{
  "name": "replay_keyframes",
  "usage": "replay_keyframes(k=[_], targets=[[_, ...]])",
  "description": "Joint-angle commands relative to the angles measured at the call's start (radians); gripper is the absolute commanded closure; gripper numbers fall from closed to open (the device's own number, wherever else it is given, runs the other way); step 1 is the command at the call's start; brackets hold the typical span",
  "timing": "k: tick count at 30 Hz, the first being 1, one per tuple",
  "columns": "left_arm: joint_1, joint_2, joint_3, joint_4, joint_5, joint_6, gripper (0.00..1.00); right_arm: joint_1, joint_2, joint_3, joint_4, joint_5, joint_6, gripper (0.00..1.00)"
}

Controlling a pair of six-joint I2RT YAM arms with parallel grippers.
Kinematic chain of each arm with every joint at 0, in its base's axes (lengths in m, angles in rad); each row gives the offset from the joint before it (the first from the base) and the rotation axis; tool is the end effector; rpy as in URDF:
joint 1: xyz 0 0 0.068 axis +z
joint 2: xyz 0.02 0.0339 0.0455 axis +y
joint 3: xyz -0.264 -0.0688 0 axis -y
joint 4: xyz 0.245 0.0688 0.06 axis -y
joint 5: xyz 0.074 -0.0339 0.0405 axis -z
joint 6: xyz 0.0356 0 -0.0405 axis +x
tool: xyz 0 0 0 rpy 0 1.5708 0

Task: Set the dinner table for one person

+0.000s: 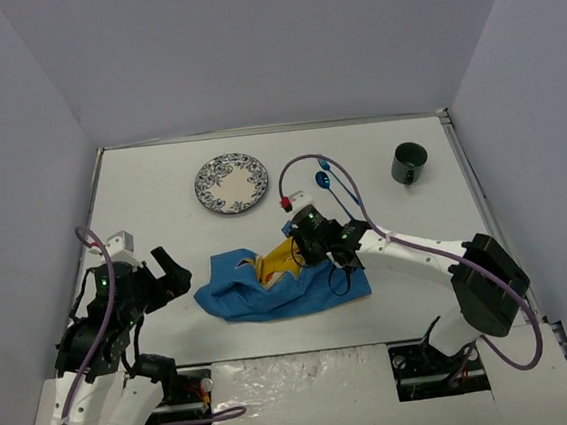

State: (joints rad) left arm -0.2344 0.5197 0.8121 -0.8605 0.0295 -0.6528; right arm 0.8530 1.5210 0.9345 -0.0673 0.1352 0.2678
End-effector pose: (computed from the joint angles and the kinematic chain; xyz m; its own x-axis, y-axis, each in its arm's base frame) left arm 0.0975 -0.0244 0.3137 -0.5714 -0.4878 -0.6600 -0.1142 0.8436 -0.5246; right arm 0.2212 0.2461 0.2251 -0.5647 -0.2480 -0.7872 -0.5461 0.8274 0.1310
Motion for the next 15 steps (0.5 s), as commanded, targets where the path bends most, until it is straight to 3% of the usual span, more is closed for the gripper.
replay_keyframes(k=[1, 10, 15], targets=[[0.003, 0.076, -0.066, 0.167, 0.026, -0.080, 0.10, -0.064, -0.051, -0.025, 0.011, 0.012, 0.056, 1.00], [0.001, 0.244, -0.234, 0.391, 0.062, -0.160, 0.31, -0.116, -0.022, -0.052, 0.030, -0.055, 0.098, 1.00], [-0.038, 0.325, -0.292, 0.462, 0.054, -0.186, 0.35, -0.183, -0.021, -0.065, 0.034, -0.088, 0.147, 1.00]])
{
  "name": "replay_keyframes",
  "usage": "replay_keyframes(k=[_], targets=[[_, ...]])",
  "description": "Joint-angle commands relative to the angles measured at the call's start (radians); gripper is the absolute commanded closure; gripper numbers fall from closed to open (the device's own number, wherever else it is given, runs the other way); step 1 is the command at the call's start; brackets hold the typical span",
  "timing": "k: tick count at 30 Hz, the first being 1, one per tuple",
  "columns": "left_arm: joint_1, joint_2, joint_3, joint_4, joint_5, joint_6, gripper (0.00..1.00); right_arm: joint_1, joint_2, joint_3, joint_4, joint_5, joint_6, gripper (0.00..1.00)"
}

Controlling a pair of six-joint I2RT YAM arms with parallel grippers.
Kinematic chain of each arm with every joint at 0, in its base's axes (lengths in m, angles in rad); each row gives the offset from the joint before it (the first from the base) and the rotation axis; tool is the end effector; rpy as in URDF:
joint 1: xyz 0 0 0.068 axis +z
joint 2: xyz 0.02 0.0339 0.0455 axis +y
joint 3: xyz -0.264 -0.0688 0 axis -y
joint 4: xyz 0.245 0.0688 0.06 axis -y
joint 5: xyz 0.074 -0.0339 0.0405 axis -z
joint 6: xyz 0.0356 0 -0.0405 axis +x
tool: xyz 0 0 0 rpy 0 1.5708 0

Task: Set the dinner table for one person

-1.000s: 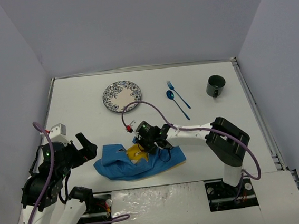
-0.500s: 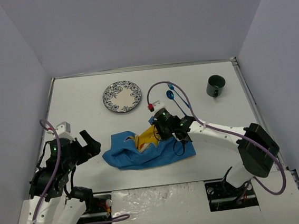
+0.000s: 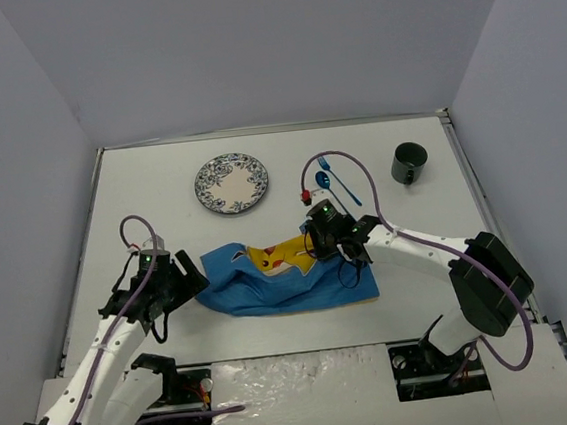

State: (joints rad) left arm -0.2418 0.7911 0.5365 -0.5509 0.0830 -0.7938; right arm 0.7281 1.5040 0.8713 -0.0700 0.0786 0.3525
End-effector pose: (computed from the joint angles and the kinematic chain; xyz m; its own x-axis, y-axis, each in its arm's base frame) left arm 0.1570 -0.0418 0.2186 -0.7008 -0.5590 -0.4431 -0.2928 0.7919 -0.5359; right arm 0.2400 0.2102 0.2097 -0.6663 -0.1330 -0.7337 -0.4141 0.8843 0.2158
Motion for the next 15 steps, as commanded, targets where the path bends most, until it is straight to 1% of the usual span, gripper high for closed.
replay_keyframes(k=[1, 7, 12, 15], targets=[[-0.042, 0.072, -0.024, 0.161, -0.005, -0.049, 0.35, -0.071, -0.003, -0.004, 0.036, -0.035, 0.070, 1.00], [-0.085, 0.146, -0.054, 0.196, -0.057, -0.058, 0.38, -0.122, 0.000, -0.007, 0.041, -0.062, 0.096, 1.00], [-0.094, 0.190, -0.066, 0.230, -0.061, -0.059, 0.41, -0.153, 0.012, -0.005, 0.046, -0.110, 0.113, 1.00], [-0.093, 0.176, -0.042, 0.239, -0.066, -0.048, 0.41, -0.154, 0.018, -0.001, 0.048, -0.118, 0.110, 1.00]])
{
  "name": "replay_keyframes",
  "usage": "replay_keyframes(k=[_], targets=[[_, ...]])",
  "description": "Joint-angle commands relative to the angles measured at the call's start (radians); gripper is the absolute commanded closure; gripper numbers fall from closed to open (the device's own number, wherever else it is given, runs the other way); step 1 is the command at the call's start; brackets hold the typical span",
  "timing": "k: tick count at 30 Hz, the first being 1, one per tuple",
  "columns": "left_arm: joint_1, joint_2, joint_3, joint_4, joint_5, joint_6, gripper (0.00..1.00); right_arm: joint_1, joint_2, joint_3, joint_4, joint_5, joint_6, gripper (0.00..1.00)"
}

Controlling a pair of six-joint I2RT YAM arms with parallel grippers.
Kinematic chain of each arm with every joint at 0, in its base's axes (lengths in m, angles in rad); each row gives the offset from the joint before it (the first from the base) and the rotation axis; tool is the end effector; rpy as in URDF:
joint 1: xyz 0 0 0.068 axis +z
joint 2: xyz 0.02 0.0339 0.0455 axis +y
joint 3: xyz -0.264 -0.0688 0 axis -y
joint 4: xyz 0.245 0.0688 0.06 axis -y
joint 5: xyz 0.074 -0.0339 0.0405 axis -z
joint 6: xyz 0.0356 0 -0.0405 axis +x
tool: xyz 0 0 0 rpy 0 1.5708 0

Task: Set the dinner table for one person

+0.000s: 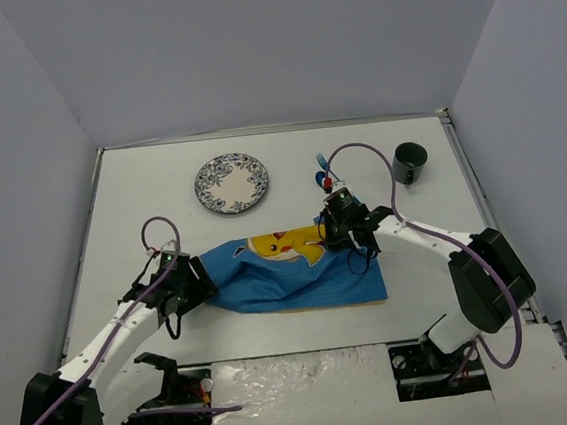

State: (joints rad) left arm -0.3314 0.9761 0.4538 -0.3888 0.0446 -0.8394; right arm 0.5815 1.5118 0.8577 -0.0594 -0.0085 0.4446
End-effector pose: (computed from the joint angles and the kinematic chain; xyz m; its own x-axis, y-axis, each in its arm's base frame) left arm 0.1711 -0.0606 0.1754 -0.7602 -0.5247 -0.3831 -0.3217 0.8163 -0.4797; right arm 0.2658 0.1751 0.2039 -0.7323 0.0333 -0.6802 -0.2655 0.9058 0.3302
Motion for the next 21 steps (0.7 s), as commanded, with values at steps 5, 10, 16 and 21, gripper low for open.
replay_keyframes(k=[5, 10, 16, 21], targets=[[0.001, -0.060, 0.127, 0.055, -0.108, 0.011, 0.40, -0.009, 0.016, 0.017, 0.042, -0.035, 0.008, 1.00], [0.039, -0.008, 0.190, 0.095, -0.145, 0.041, 0.40, -0.009, 0.011, 0.017, 0.048, -0.041, -0.001, 1.00], [0.068, 0.228, 0.259, 0.166, -0.135, 0.077, 0.41, -0.011, 0.021, 0.017, 0.050, -0.037, -0.001, 1.00], [0.074, 0.351, 0.299, 0.198, -0.134, 0.106, 0.44, -0.011, 0.016, 0.018, 0.049, -0.044, -0.006, 1.00]])
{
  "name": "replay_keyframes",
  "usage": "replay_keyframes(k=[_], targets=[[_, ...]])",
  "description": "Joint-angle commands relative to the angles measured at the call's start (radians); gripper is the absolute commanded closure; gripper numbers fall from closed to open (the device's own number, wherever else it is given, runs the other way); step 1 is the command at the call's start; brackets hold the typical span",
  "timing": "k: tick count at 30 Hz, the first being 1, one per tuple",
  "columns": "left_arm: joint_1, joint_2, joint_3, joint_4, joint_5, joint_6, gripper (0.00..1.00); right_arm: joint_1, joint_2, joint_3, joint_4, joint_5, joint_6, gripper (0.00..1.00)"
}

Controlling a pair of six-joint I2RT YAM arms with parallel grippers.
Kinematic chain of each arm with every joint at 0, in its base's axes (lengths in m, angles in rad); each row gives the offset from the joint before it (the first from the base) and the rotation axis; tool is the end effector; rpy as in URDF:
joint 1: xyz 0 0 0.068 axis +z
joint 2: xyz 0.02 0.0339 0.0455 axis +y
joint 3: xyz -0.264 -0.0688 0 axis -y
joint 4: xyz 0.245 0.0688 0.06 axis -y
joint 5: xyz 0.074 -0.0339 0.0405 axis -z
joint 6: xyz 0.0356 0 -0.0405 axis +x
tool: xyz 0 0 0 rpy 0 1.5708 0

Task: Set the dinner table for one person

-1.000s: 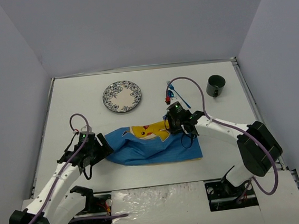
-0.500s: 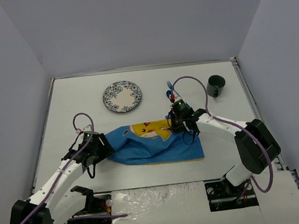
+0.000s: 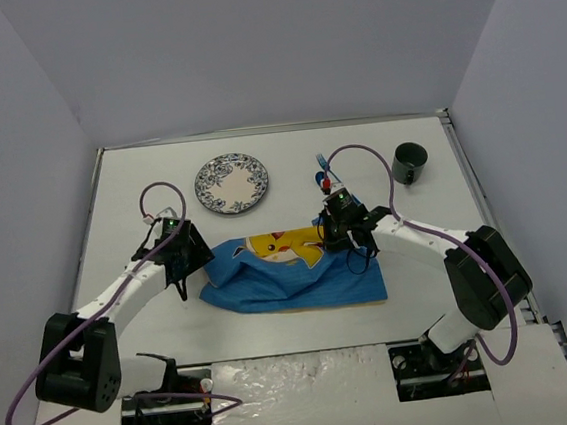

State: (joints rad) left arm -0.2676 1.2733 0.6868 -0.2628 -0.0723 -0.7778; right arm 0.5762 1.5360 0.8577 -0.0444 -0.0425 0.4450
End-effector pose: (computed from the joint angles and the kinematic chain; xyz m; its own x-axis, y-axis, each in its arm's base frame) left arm 0.2439 -0.0642 0.1981 -0.6687 -0.5424 -0.5086 -0.3530 0.8336 -0.4248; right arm 0.2687 0.1764 0.1979 -0.7464 0.0279 -0.6649 -0.2767 0.8956 0.3482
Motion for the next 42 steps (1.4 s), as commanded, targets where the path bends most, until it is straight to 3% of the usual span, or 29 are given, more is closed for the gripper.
replay_keyframes(k=[1, 13, 20, 27, 31, 33, 37, 40, 42], targets=[[0.010, 0.065, 0.068, 0.074, -0.021, 0.047, 0.44, -0.006, -0.010, 0.017, 0.035, -0.011, -0.008, 1.00], [0.011, 0.164, 0.065, 0.141, 0.013, 0.103, 0.48, -0.005, -0.007, -0.007, 0.075, -0.001, -0.010, 1.00], [0.011, 0.223, 0.085, 0.158, 0.024, 0.114, 0.56, -0.004, -0.015, -0.014, 0.078, 0.012, -0.005, 1.00], [0.010, 0.246, 0.100, 0.151, 0.050, 0.123, 0.97, -0.006, -0.034, -0.032, 0.077, 0.029, 0.008, 0.99], [0.010, 0.170, 0.145, 0.077, 0.041, 0.162, 1.00, -0.006, -0.072, -0.047, 0.077, 0.065, 0.015, 0.96], [0.010, 0.114, 0.182, 0.032, 0.014, 0.194, 1.00, -0.004, -0.096, -0.049, 0.077, 0.078, 0.007, 0.89], [0.010, -0.011, 0.260, -0.055, -0.044, 0.289, 1.00, -0.006, -0.175, -0.032, 0.068, 0.084, -0.033, 0.58], [0.010, -0.071, 0.321, -0.115, -0.054, 0.350, 1.00, -0.005, -0.225, -0.007, 0.057, 0.074, -0.091, 0.29], [0.010, -0.090, 0.343, -0.142, -0.045, 0.381, 1.00, -0.006, -0.243, 0.015, 0.054, 0.055, -0.130, 0.21]])
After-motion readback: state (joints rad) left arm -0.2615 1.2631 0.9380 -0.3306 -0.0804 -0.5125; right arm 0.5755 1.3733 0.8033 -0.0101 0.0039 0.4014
